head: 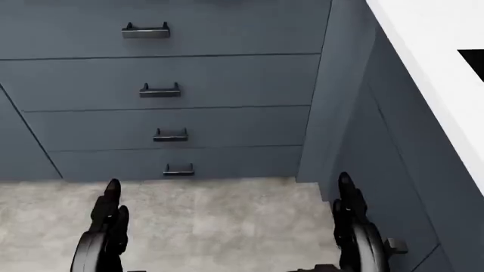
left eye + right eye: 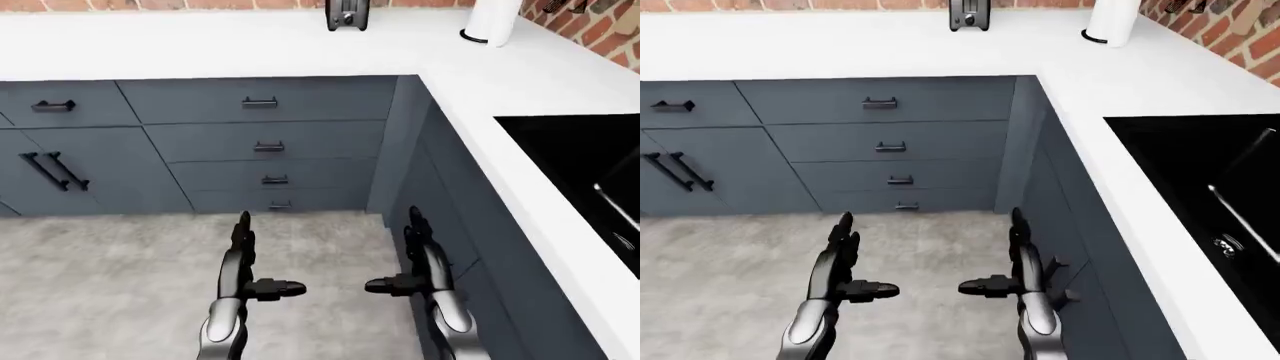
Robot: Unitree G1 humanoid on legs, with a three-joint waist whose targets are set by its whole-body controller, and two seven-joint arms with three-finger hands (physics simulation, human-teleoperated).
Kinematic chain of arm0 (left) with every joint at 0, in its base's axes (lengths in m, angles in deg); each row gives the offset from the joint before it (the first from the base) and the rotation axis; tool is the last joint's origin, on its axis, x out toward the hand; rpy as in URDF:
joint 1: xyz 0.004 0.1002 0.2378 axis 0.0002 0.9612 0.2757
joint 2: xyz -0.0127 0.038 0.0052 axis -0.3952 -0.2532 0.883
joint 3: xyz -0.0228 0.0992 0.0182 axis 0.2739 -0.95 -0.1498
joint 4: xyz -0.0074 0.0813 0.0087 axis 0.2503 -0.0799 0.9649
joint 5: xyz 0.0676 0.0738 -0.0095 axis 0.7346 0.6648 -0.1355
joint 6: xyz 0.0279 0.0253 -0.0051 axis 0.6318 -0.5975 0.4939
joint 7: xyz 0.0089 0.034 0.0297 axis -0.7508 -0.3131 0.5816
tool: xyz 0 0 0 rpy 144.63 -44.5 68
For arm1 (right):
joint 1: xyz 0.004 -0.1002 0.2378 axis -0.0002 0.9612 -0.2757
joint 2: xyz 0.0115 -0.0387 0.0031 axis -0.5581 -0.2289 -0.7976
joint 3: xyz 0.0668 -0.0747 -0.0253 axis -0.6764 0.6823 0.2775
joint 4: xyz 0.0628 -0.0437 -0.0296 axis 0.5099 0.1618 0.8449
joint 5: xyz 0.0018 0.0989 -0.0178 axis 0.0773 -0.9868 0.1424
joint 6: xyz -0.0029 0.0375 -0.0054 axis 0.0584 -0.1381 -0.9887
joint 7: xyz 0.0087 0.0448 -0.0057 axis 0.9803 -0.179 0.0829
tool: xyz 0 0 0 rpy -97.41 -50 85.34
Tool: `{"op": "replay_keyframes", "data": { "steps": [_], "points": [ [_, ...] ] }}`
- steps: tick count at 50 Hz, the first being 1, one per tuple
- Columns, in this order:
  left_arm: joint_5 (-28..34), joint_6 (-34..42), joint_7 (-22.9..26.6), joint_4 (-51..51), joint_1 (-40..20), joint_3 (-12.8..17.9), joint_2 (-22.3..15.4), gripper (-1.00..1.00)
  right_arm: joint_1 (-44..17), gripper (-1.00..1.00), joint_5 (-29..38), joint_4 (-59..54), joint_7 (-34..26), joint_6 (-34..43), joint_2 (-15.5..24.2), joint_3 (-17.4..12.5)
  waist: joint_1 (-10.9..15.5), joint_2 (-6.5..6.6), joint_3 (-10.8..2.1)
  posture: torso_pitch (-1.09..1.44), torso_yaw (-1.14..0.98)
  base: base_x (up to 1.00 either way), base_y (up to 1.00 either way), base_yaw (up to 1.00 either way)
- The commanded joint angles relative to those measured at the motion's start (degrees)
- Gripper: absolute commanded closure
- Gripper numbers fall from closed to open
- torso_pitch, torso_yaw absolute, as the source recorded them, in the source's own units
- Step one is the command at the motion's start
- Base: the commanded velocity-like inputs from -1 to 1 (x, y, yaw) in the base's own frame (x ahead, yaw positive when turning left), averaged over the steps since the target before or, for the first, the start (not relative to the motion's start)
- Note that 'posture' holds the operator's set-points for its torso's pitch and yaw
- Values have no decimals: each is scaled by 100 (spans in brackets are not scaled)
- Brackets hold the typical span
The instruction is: Push down the lever of the toaster to turn it on.
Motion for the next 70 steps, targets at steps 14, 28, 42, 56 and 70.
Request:
{"op": "replay_keyframes", "data": {
  "steps": [14, 28, 42, 56, 70],
  "points": [
    [-36, 128, 48, -1104, 83, -8, 5, -100, 8, -100, 70, 985, 6, -79, 6, 19, 52, -22, -450, 0, 0, 0, 0, 0],
    [-202, 505, -106, -1135, -129, 112, -10, -100, -137, -100, 146, 1335, 53, 358, 21, 31, 41, -19, -516, 0, 0, 0, 0, 0],
    [-477, 3517, -371, -3049, -1400, 502, -334, -100, -1055, -100, -78, 3080, 131, 2941, 200, -229, 44, -1, -499, 0, 0, 0, 0, 0],
    [-1518, 5550, -984, -2857, -3767, 1033, -1147, -100, -3642, -100, -188, 3511, 160, 5513, 870, -572, 45, 17, -438, 0, 0, 0, 0, 0],
    [-2202, 6042, -1495, -1441, -5965, 1118, -1898, -100, -5875, -100, -544, 2628, 169, 6722, 1691, -612, 60, 29, -325, 0, 0, 0, 0, 0]
  ]
}}
